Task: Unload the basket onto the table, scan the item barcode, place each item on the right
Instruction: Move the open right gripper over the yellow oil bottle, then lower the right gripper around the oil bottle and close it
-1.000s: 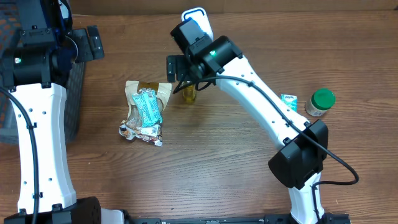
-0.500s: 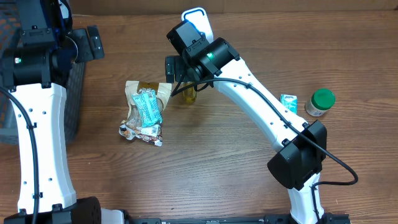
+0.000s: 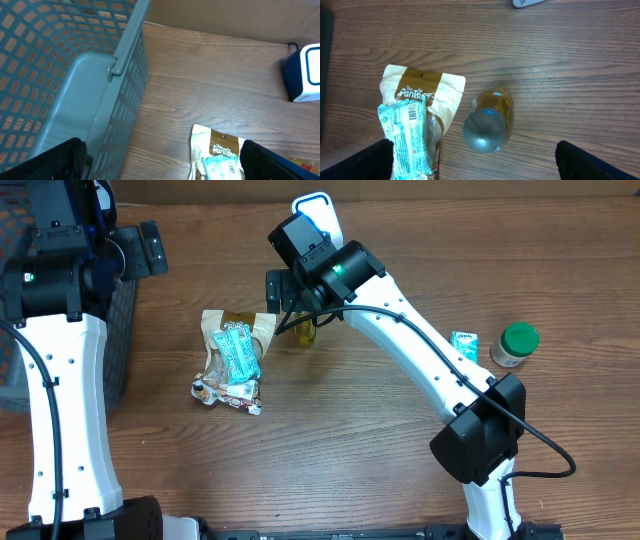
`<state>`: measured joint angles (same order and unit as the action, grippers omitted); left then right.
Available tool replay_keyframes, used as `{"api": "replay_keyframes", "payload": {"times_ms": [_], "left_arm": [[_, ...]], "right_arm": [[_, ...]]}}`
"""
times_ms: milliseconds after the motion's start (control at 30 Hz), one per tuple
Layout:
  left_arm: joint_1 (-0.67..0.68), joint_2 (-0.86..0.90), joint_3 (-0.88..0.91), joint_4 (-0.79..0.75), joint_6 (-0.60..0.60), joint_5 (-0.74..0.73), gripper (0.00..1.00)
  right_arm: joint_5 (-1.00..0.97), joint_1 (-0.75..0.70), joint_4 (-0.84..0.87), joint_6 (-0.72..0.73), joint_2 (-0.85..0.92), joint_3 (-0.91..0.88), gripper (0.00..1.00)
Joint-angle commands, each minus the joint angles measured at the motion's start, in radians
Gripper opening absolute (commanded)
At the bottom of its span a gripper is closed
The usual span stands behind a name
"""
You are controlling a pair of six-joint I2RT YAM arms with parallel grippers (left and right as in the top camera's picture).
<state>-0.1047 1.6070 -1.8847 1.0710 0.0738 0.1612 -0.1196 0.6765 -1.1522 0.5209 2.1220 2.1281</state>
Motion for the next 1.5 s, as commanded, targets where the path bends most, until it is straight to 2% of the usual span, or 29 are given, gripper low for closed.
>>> {"api": "replay_keyframes", "payload": {"times_ms": [0, 267, 433, 567, 767, 1167, 1433, 1467], "left_arm": [[0.000, 0.003, 0.000, 0.000, -0.015, -0.002, 1.00], [0.000, 0.003, 0.000, 0.000, -0.015, -0.002, 1.00], [0.000, 0.003, 0.000, 0.000, -0.015, -0.002, 1.00], [0.000, 0.003, 0.000, 0.000, -0.015, -0.002, 0.99], [0.000, 0.003, 0.000, 0.000, -0.015, -0.002, 0.99], [0.000, 0.003, 0.000, 0.000, -0.015, -0.002, 0.99], [0.000, 0.003, 0.000, 0.000, -0.015, -0.002, 0.99], [0.000, 0.003, 0.000, 0.000, -0.015, -0.002, 0.99]], "right_arm": [[-0.008, 0.002, 0.003, 0.007, -0.001, 0.019, 1.00], [-0.008, 0.002, 0.004, 0.007, -0.001, 0.019, 0.99], [-0.011, 0.002, 0.003, 0.007, -0.001, 0.018, 0.94], [-0.011, 0.002, -0.005, 0.008, 0.001, 0.018, 0.93], [-0.011, 0.002, 0.012, 0.033, 0.003, -0.037, 0.92], [-0.007, 0.003, 0.131, 0.033, 0.060, -0.113, 0.82], [-0.027, 0.004, 0.139, 0.032, 0.113, -0.113, 0.80], [-0.035, 0.004, 0.138, 0.032, 0.114, -0.113, 0.76]]}}
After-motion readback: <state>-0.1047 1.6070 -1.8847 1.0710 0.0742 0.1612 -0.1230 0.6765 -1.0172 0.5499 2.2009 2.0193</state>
